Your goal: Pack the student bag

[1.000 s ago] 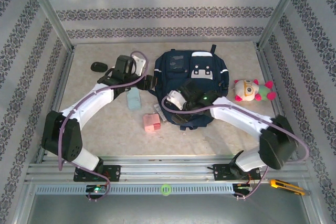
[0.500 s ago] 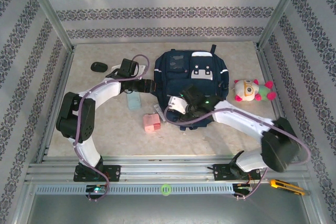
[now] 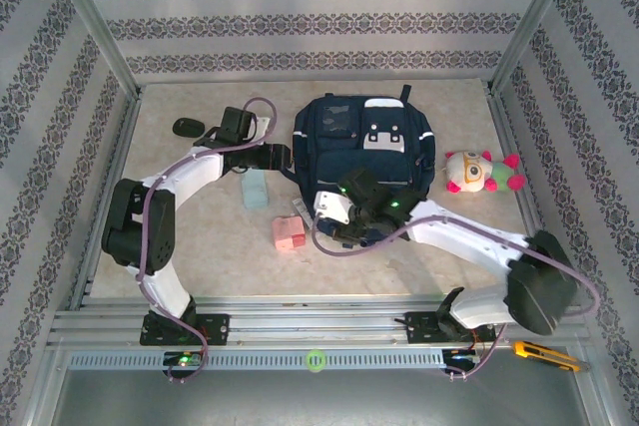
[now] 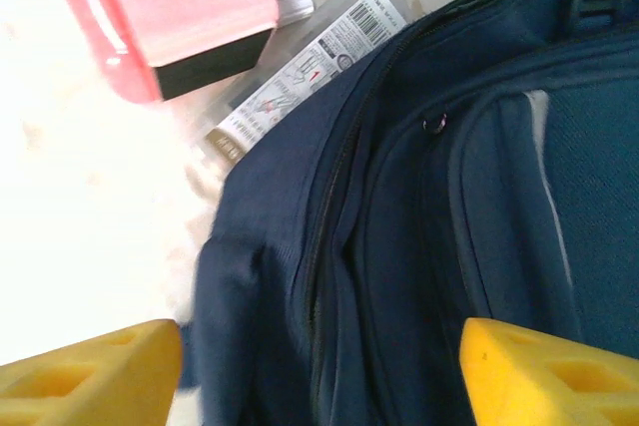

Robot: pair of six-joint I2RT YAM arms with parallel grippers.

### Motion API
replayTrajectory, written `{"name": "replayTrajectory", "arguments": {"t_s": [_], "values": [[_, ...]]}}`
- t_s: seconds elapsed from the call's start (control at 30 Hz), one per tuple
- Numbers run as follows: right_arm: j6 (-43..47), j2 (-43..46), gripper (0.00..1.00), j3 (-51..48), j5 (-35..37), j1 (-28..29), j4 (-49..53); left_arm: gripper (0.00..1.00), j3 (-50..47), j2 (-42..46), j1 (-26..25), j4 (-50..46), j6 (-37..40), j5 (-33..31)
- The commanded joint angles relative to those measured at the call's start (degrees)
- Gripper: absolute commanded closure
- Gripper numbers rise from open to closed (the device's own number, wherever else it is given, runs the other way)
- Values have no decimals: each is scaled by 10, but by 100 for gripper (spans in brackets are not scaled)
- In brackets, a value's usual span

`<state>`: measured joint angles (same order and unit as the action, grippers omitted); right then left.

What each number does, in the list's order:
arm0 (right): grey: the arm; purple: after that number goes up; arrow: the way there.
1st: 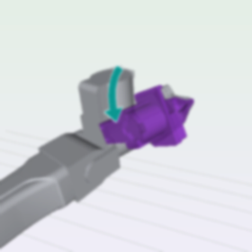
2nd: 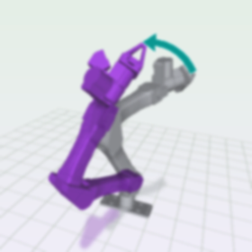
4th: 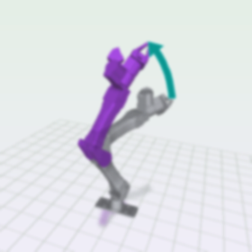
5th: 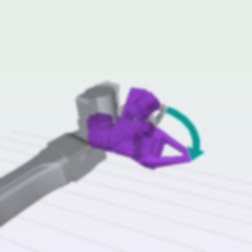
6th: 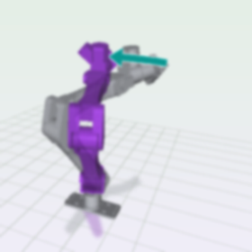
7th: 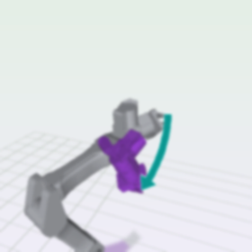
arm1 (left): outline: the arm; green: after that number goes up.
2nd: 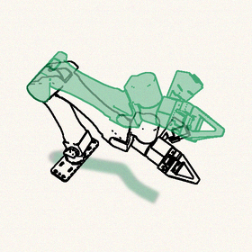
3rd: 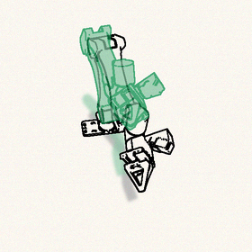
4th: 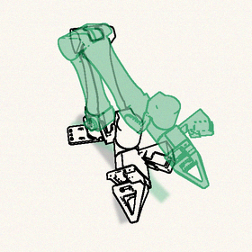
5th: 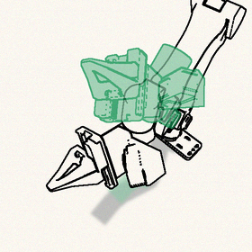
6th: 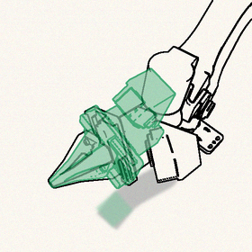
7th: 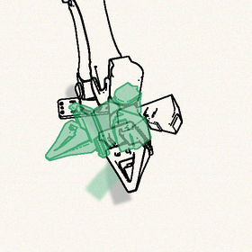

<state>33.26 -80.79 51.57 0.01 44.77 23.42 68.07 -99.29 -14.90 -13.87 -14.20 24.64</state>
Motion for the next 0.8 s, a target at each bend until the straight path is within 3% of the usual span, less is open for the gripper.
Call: {"name": "replayTrajectory", "arguments": {"t_s": [0.0,0.13,0.27,0.4,0.53,0.67,0.77], "values": [[-3,-60,38,-23,20,-32,-76,34,-19,39,-1,-32,-66,-3],[17,-47,73,-26,31,-46,-80,34,-55,98,-43,-97,-96,-78],[60,9,100,-37,-12,-64,-70,34,-112,157,-106,-106,-120,-104],[139,93,100,-51,-81,-80,-44,33,-160,185,-114,-67,-123,-118],[232,167,100,-43,-178,-122,28,27,-172,190,-106,8,44,-68],[287,200,100,-30,-204,-165,61,26,-169,162,-78,89,178,-4],[306,204,100,-10,-227,-192,82,25,-167,125,-74,147,249,6]]}}
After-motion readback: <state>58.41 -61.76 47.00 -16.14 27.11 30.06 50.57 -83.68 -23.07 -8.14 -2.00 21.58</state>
